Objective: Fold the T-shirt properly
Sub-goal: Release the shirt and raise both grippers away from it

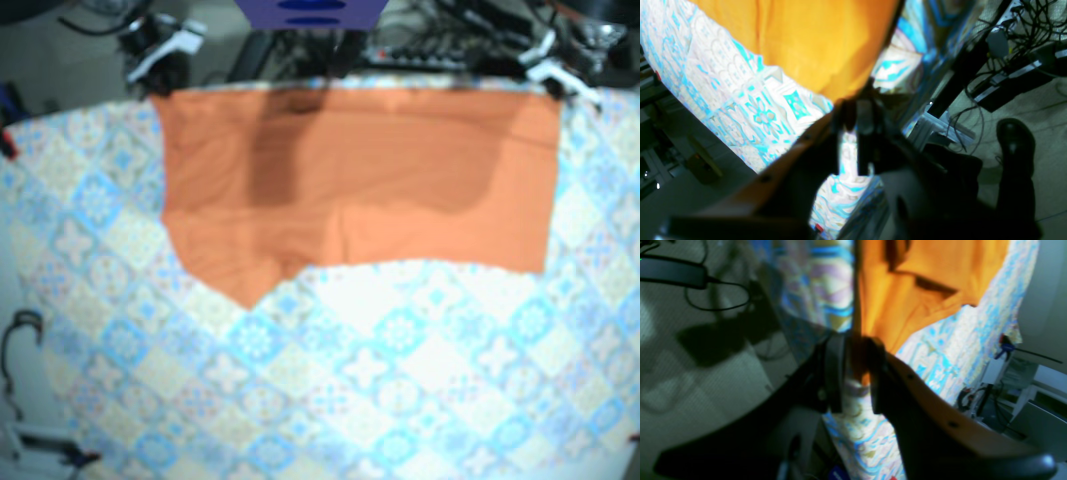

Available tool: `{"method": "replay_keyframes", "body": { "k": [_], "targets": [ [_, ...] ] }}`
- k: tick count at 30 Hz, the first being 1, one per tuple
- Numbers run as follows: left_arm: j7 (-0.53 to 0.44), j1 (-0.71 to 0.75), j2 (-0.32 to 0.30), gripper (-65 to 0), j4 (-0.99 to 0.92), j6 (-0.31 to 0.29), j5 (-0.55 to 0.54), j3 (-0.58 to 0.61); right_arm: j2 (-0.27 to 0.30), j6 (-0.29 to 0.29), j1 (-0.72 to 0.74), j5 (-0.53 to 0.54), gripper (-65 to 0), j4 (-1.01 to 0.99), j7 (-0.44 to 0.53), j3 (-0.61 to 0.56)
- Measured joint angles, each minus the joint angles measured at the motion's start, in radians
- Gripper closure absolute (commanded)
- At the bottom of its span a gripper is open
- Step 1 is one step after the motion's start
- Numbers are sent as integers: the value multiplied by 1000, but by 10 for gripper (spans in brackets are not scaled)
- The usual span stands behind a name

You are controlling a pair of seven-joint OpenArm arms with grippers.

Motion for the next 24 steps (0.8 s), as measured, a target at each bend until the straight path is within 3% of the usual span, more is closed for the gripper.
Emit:
{"method": "replay_keyframes", "body": {
  "k": [4, 9, 24],
  "targets": [
    [0, -1, 0, -214, 0, 0, -1, 0, 0, -1, 0, 0, -174, 0, 0, 0],
    [0, 0, 0, -278, 0, 3, -1, 0, 0, 0, -12, 0, -172, 0, 0, 1],
    [-1, 53, -8, -279, 0, 2, 0, -6, -1, -1, -103, 5, -169, 6, -1, 53]
  ]
}}
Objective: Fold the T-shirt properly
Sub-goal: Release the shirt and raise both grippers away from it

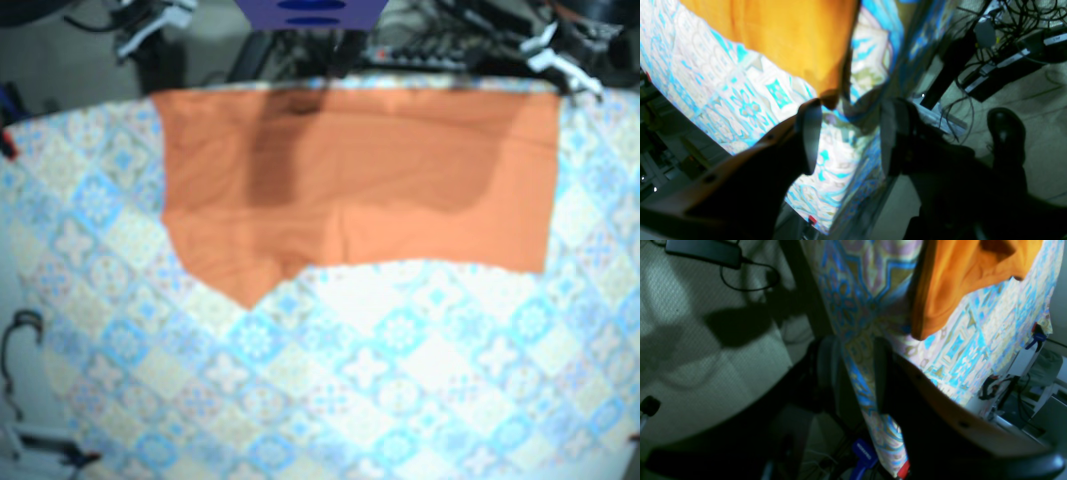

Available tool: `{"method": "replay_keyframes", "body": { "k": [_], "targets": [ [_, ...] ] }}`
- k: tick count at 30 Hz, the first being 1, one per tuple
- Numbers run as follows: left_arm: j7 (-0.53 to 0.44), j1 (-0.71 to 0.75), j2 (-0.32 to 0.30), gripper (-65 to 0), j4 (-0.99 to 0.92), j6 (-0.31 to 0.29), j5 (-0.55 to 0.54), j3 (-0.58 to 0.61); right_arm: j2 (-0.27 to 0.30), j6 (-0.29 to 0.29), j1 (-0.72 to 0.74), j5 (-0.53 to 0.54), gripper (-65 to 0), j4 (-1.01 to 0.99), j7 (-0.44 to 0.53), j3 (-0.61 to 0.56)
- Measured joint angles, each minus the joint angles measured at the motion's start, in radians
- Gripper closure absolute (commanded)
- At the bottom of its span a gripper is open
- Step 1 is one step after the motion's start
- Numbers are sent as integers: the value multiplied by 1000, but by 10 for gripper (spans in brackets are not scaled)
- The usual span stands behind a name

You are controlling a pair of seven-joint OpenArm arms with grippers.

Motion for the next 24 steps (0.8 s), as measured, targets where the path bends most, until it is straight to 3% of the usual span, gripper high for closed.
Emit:
{"method": "replay_keyframes", "body": {
  "k": [5, 8, 10, 14, 15, 17, 20, 24],
  "targets": [
    [-97, 55, 3, -277, 2, -3, 2, -108, 1, 10, -40, -3, -168, 32, -5, 49],
    [-200, 83, 11, -277, 4, -4, -12, -211, 1, 13, -78, 31, -158, 102, 47, 101],
    [-225, 98, 12, -277, 4, -4, -83, -285, 19, 11, -100, 80, -134, 155, 116, 159],
    [-226, 107, -19, -277, 3, -47, -201, -384, 59, 41, -97, 219, -108, 243, 108, 300],
    [-232, 103, -27, -277, 4, -80, -217, -403, 71, 77, -97, 253, -108, 270, 113, 326],
    [-230, 98, -35, -277, 4, -82, -264, -442, 73, 134, -80, 336, -108, 309, 108, 386],
    [-192, 43, -34, -277, 10, -102, -305, -493, 60, 288, 2, 481, -109, 361, 103, 473],
    [-57, -63, -35, -277, 103, -277, -444, -528, 70, 456, 154, 687, -109, 422, -115, 520]
  ]
}}
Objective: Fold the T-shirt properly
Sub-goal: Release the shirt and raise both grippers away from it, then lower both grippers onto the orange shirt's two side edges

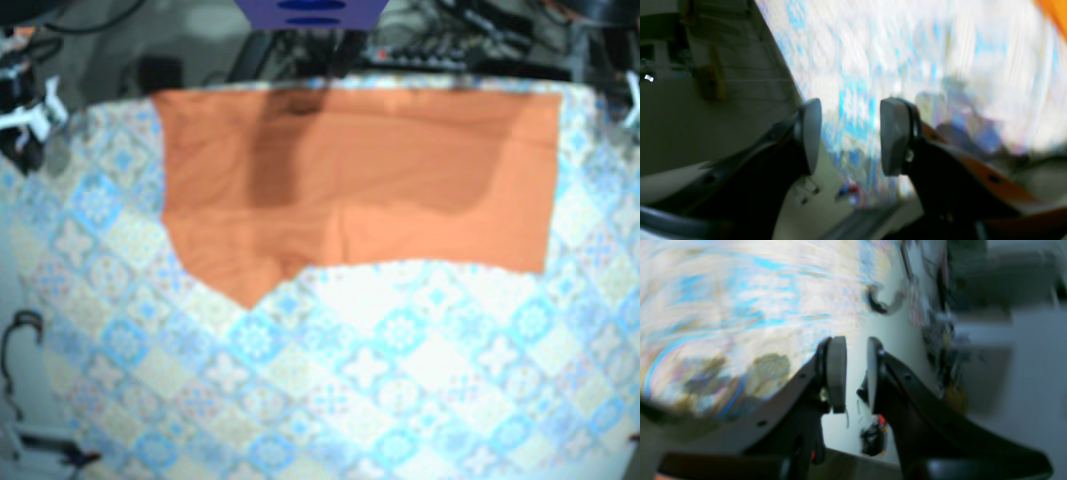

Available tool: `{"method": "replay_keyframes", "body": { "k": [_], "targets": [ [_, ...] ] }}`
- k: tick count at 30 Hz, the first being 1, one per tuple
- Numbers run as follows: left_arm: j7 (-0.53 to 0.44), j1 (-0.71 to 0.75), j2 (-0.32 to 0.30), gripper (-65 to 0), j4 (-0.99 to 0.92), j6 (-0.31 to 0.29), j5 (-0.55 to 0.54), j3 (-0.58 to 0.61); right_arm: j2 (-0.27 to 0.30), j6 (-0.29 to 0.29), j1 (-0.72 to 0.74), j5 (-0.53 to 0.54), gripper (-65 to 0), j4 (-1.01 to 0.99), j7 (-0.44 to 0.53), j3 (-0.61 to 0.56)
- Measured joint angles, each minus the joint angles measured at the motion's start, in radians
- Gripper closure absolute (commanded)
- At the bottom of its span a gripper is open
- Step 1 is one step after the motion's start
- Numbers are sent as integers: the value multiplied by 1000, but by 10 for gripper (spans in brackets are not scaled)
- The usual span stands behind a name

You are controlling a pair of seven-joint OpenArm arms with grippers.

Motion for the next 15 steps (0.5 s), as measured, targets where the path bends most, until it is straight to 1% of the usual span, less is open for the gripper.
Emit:
{"method": "replay_keyframes", "body": {
  "k": [1, 2, 4, 5, 6, 7, 8, 9, 10, 11, 12, 13, 14, 15],
  "targets": [
    [40, -28, -5, -277, 24, -30, -36, -4, 11, 31, 35, 39, -109, 14, -55, -1],
    [111, -55, -19, -277, 48, -64, -81, -5, 25, 82, 68, 74, -109, 24, -120, -3],
    [222, -104, -42, -277, 103, -105, -160, -5, 49, 95, 135, 127, -109, 24, -224, -19],
    [301, -134, -55, -277, 133, -130, -189, -5, 69, 97, 173, 132, -109, 23, -289, -39],
    [343, -164, -61, -277, 158, -141, -223, -5, 89, 96, 203, 160, -109, 22, -334, -64],
    [413, -196, -65, -277, 185, -159, -270, -5, 109, 98, 225, 195, -109, 22, -372, -86],
    [462, -231, -67, -277, 202, -175, -290, 4, 124, 109, 249, 227, -109, 23, -405, -109],
    [537, -282, -68, -277, 216, -182, -333, 23, 129, 113, 283, 268, -109, 24, -456, -127],
    [591, -327, -71, -277, 230, -190, -357, 43, 126, 119, 316, 294, -109, 24, -500, -143],
    [680, -372, -71, -277, 246, -196, -399, 59, 126, 142, 356, 335, -109, 22, -571, -153],
    [732, -415, -70, -277, 251, -198, -420, 68, 126, 161, 395, 378, -109, 22, -630, -164],
    [804, -457, -68, -277, 251, -193, -454, 69, 126, 174, 438, 439, -109, 22, -682, -176],
    [851, -495, -65, -277, 250, -189, -465, 70, 124, 176, 477, 489, -109, 22, -731, -187],
    [899, -534, -57, -277, 240, -184, -499, 68, 125, 171, 518, 536, -109, 21, -791, -197]
  ]
}}
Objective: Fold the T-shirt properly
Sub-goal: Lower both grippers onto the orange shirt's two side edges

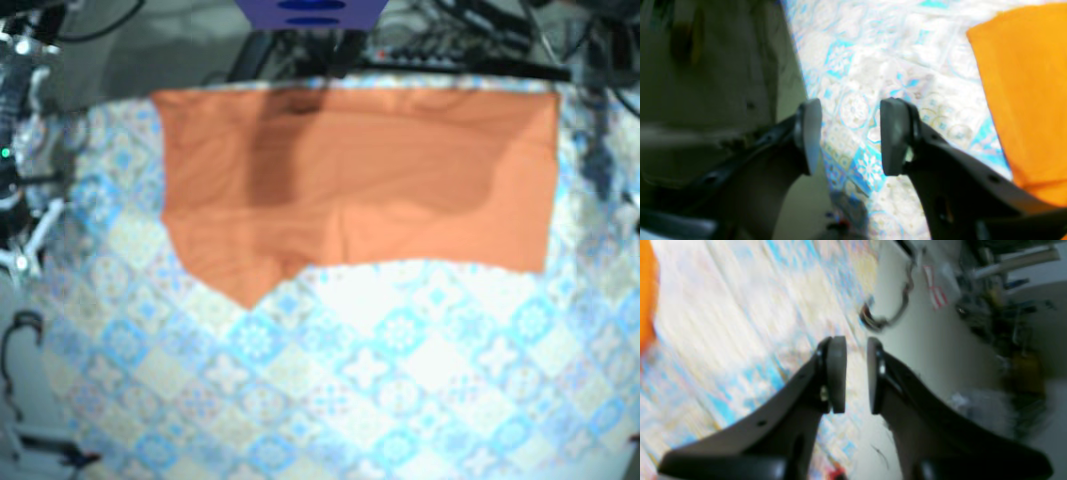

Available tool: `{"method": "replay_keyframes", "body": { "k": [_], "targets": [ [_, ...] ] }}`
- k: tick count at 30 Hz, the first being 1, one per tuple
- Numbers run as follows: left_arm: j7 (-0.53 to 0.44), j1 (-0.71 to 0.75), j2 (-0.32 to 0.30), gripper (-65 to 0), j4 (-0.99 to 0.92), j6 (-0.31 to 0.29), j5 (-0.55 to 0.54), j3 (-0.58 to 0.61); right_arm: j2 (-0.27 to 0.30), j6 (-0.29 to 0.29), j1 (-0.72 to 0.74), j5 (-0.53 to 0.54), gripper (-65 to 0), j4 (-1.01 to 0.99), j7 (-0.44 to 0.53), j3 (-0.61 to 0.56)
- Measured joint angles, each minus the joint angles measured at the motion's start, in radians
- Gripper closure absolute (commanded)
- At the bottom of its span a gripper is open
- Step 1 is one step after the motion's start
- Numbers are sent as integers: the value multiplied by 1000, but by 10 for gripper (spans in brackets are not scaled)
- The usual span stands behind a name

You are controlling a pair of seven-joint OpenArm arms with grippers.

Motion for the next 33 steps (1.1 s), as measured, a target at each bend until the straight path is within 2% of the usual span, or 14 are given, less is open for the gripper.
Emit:
{"method": "replay_keyframes", "body": {
  "k": [2, 4, 6, 10, 12, 16, 19, 22, 25, 30, 33],
  "targets": [
    [73, -93, 32, -277, -51, 1, -74, -5, 2, -7, 98, 66, -109, -11, -110, -20],
    [190, -206, 68, -277, -146, -3, -134, 1, 0, -8, 206, 106, -109, -53, -203, -47],
    [248, -313, 89, -277, -288, -2, -179, 0, -28, -21, 292, 141, -109, -137, -224, -73],
    [248, -525, 98, -277, -645, 8, -219, 44, -82, -3, 388, 165, -109, -324, -249, -129],
    [249, -582, 106, -277, -760, 5, -240, 86, -103, -11, 442, 159, -109, -416, -249, -143],
    [243, -590, 125, -279, -826, 2, -252, 113, -126, -15, 535, 179, -109, -578, -233, -155],
    [251, -616, 136, -281, -871, 9, -233, 144, -131, -12, 591, 263, -109, -734, -237, -156],
    [235, -683, 173, -282, -972, 5, -268, 155, -131, -15, 665, 349, -109, -910, -251, -173],
    [237, -727, 187, -282, -1068, 5, -262, 154, -125, -24, 733, 403, -109, -1054, -227, -207],
    [204, -787, 189, -283, -1189, 8, -253, 149, -131, -23, 803, 418, -109, -1170, -214, -296],
    [131, -845, 190, -284, -1321, 5, -324, 138, -137, -24, 840, 421, -109, -1200, -202, -311]
  ]
}}
